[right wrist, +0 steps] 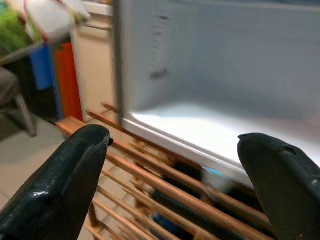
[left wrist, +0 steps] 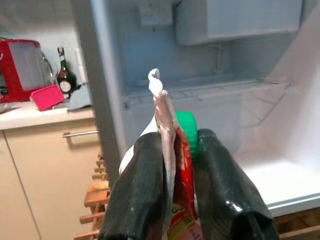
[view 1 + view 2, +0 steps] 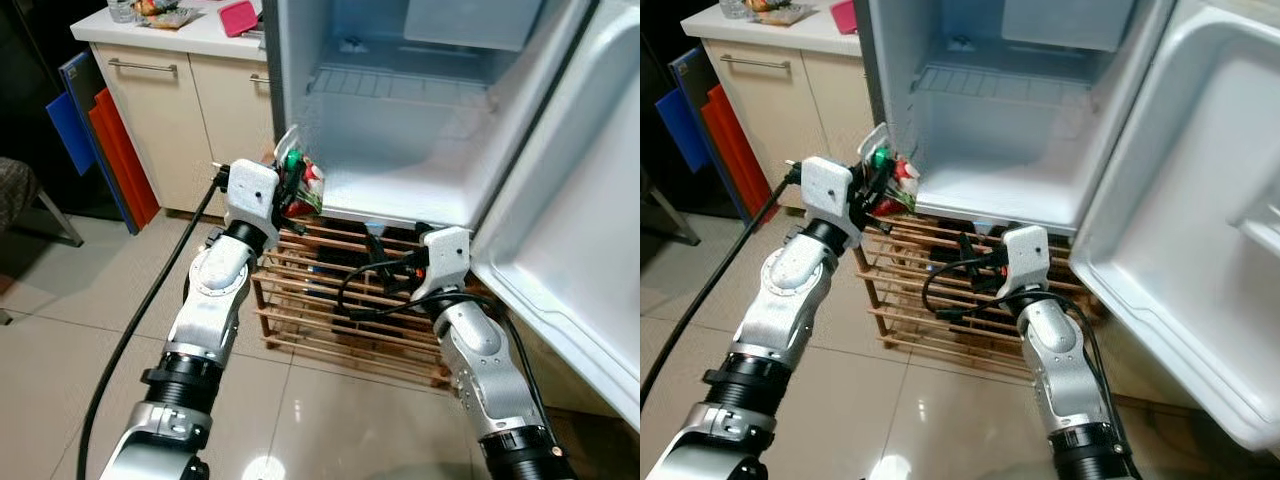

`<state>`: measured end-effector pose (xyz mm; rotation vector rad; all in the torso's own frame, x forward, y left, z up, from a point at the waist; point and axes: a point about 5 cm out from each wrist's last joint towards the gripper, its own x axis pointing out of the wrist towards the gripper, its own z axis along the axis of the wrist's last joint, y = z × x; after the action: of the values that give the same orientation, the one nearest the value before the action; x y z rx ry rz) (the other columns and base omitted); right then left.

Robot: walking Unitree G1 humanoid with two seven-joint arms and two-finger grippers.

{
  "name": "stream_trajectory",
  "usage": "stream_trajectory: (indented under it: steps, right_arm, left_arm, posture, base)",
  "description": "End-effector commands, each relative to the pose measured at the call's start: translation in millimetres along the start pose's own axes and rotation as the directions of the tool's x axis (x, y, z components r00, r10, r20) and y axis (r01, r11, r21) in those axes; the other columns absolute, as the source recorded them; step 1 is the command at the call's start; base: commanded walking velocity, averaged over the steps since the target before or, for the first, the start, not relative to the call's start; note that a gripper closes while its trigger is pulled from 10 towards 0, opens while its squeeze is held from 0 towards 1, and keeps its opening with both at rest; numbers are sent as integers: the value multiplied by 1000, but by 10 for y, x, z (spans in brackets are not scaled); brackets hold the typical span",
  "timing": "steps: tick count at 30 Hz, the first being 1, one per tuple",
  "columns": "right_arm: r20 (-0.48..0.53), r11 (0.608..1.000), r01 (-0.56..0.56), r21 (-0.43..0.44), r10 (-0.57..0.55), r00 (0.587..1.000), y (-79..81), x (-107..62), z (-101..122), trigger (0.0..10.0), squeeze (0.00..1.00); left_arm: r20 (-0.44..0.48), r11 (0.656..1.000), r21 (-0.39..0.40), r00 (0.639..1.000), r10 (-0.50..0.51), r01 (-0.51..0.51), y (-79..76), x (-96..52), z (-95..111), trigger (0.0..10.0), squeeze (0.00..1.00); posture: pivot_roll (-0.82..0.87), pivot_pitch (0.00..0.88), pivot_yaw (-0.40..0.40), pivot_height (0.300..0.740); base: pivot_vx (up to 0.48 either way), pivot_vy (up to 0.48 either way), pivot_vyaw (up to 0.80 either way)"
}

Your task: Restocking fridge

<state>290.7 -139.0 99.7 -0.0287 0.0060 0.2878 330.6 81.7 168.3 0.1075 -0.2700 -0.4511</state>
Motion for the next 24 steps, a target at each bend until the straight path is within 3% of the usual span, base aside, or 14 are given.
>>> stream_trajectory:
  steps: [1,10,13,19,24]
  right_arm:
    - [37,999,-34,5,34,999,105,53,85,10000,0]
    - [39,1000,-10,0,10,999,79,62,82,10000,0]
    - [19,999,39,-6,-39,999,28,75,57,10000,0]
    - [16,998,61,-21,-61,998,0,57,37,10000,0]
    - [8,997,70,-32,-70,998,-17,65,18,10000,0]
  left_arm:
    - [6,999,23,1000,30,-30,126,-22,37,10000,0]
    - [-10,997,75,999,-36,36,95,87,86,10000,0]
    - [-12,992,124,1000,-25,26,92,138,116,10000,0]
    - [-14,994,107,999,-35,36,70,129,112,10000,0]
    - [-16,994,96,998,-55,56,15,116,96,10000,0]
  posture:
    - [-45,0,-4,740]
    - [-45,0,-4,740]
    - [-45,0,0,740]
    - [-44,0,1,740]
    - [-40,0,-1,740]
  base:
    - [364,311,0]
    - [466,33,0]
    - [480,0,-729]
    - [0,0,-768]
    - [0,0,-178]
